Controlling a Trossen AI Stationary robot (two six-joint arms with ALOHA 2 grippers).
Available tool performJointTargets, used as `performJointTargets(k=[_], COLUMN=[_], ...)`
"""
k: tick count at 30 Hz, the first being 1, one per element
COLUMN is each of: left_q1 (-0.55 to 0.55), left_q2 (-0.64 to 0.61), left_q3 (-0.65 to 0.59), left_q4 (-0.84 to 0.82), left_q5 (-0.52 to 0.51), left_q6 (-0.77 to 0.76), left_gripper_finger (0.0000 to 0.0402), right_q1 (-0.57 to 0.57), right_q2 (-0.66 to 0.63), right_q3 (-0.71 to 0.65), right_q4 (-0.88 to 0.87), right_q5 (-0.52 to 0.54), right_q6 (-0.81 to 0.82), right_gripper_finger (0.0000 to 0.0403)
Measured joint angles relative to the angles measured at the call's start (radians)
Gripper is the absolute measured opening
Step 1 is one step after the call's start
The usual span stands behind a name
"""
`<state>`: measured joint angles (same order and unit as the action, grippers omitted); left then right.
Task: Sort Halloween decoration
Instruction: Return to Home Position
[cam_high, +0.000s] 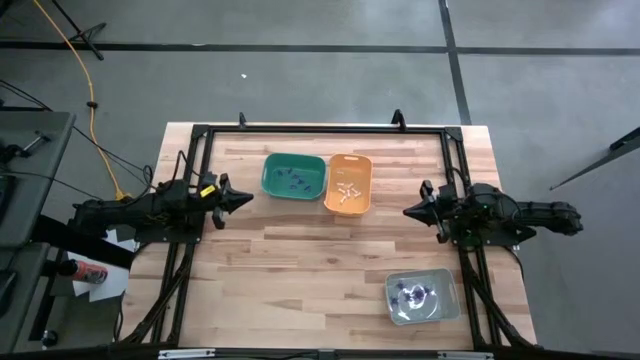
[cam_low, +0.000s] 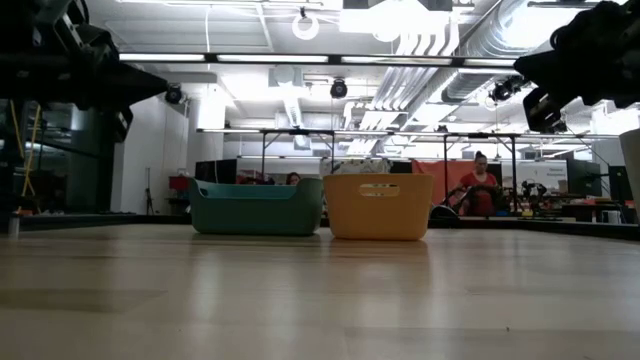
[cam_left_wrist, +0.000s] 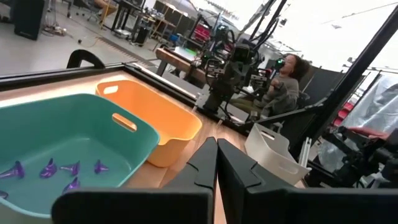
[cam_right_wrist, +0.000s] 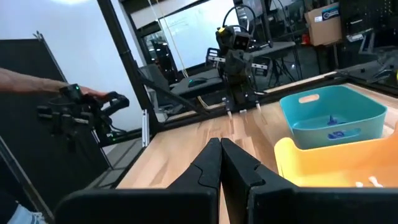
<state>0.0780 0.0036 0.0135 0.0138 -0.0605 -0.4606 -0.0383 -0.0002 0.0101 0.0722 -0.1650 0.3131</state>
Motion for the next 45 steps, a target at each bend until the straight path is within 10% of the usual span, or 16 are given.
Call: performJointTargets(k=[45], left_q1=[0.0], left_q2=[0.019], left_q3=[-0.001], left_q4=[0.003], left_q5=[0.005], left_q6=[0.0], left_gripper_finger=[0.0001], right_q1=[0.0], right_q2=[0.013], right_q3=[-0.001], right_q4=[-0.031], right_q5=[0.001], right_q6=[0.0], right_gripper_finger=[0.0])
